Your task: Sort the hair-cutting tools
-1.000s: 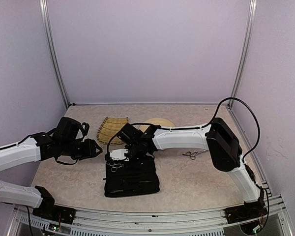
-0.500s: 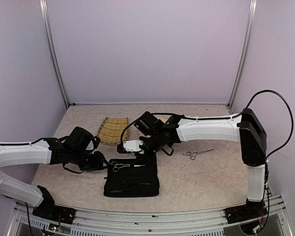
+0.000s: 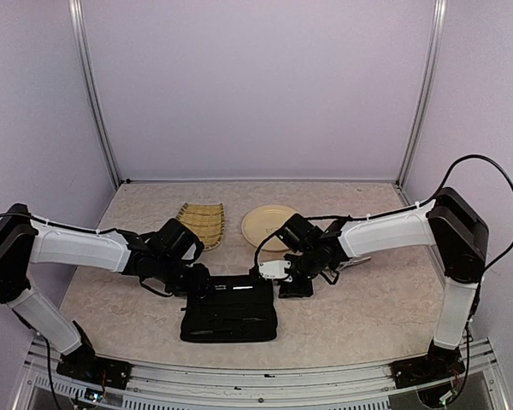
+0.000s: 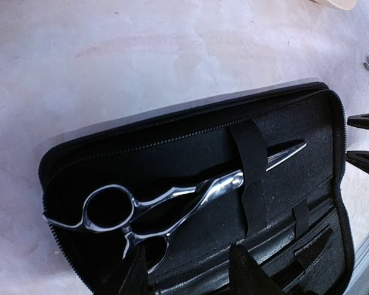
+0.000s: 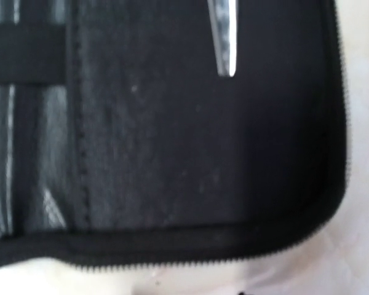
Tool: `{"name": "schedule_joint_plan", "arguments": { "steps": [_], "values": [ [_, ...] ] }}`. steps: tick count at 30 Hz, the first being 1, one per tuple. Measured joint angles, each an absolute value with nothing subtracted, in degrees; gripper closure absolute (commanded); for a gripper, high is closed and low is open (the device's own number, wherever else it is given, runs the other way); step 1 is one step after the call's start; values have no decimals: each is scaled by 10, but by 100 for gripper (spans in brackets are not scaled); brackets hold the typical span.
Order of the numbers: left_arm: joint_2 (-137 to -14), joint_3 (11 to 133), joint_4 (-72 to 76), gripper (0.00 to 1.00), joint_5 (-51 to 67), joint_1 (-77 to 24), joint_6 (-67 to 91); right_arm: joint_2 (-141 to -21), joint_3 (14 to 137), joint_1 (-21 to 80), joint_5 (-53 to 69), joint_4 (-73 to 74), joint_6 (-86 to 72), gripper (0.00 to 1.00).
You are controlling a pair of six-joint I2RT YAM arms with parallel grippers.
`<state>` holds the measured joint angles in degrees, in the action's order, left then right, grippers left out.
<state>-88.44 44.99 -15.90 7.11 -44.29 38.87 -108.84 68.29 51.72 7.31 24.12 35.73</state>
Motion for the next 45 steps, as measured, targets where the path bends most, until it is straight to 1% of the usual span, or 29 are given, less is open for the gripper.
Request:
{"name": "schedule_joint_plan", "arguments": {
  "steps": [12,19,23,29,32,34,37,39,45],
  "values": [
    [-968,518,-153,54,65,-469,383,-1089,682,517,148,211,357,64],
    [-1007,548,-118,55,67,-479,383,-1097,682,517,159,207,357,64],
    [-1011,555,-119,58,66,-486,381,-1097,680,517,160,201,357,64],
    [-1011,556,-127,67,64,-490,359,-1097,676,517,159,195,355,65],
    [-1010,556,-132,68,60,-490,347,-1097,676,516,154,192,354,65],
    [-1006,552,-136,66,57,-490,341,-1097,676,513,153,189,354,65],
    [-993,547,-150,57,53,-489,332,-1096,675,508,155,191,363,64],
    [-984,547,-155,54,47,-489,328,-1095,677,502,155,193,374,63],
    [-954,549,-159,52,31,-489,325,-1096,713,489,154,203,393,63]
  ]
}}
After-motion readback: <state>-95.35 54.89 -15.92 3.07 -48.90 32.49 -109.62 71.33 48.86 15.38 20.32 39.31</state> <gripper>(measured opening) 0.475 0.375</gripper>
